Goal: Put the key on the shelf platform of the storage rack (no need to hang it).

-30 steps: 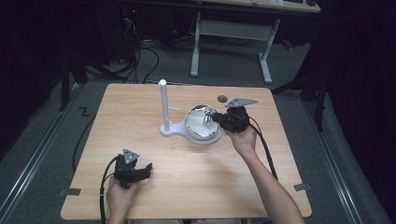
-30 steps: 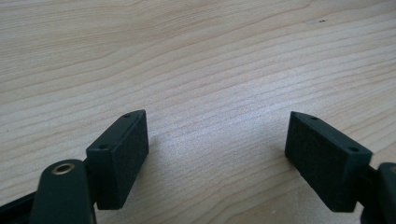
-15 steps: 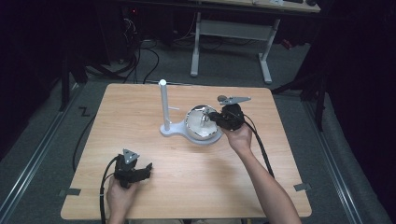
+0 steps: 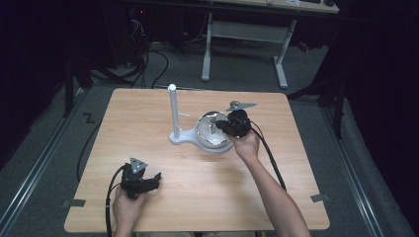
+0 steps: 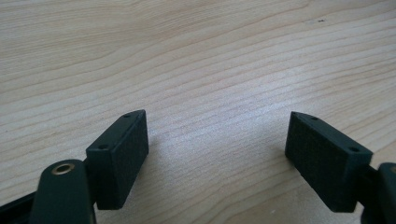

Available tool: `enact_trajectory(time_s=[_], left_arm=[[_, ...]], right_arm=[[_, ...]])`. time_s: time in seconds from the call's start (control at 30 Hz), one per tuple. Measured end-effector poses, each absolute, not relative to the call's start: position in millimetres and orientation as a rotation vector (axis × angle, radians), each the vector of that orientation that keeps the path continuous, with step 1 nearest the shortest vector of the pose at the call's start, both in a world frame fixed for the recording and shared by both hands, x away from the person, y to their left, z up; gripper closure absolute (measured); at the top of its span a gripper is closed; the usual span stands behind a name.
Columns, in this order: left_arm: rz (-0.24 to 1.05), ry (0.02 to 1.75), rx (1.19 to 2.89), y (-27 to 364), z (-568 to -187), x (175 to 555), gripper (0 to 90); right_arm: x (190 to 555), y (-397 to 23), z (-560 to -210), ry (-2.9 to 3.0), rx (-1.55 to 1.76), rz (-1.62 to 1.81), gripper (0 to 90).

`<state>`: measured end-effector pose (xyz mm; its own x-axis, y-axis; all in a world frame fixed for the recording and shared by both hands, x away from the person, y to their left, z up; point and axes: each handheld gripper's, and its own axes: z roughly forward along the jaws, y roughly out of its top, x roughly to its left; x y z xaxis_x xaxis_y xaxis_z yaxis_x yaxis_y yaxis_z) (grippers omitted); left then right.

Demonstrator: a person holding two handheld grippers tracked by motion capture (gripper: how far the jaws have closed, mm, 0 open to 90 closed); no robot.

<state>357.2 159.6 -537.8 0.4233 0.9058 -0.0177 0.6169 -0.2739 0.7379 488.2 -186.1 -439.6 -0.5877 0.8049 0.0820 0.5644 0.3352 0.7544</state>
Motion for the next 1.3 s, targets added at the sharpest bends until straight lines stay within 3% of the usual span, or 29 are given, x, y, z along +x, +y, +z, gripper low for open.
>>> enact_trajectory(time_s=[0.57,0.83,1.3], left_arm=[[0.544,1.284,2.001,159.6,-537.7,357.2,21.8],[0.544,1.284,2.001,159.7,-537.7,357.2,21.9],[0.544,1.284,2.0,159.6,-537.7,357.2,21.8]], right_arm=[[498.1,-168.8,-448.7,2.339,1.213,1.047,80.7],[496.9,-174.2,-446.7,2.344,1.22,1.077,64.5],[478.0,-204.3,-430.8,2.262,1.23,1.134,52.5]])
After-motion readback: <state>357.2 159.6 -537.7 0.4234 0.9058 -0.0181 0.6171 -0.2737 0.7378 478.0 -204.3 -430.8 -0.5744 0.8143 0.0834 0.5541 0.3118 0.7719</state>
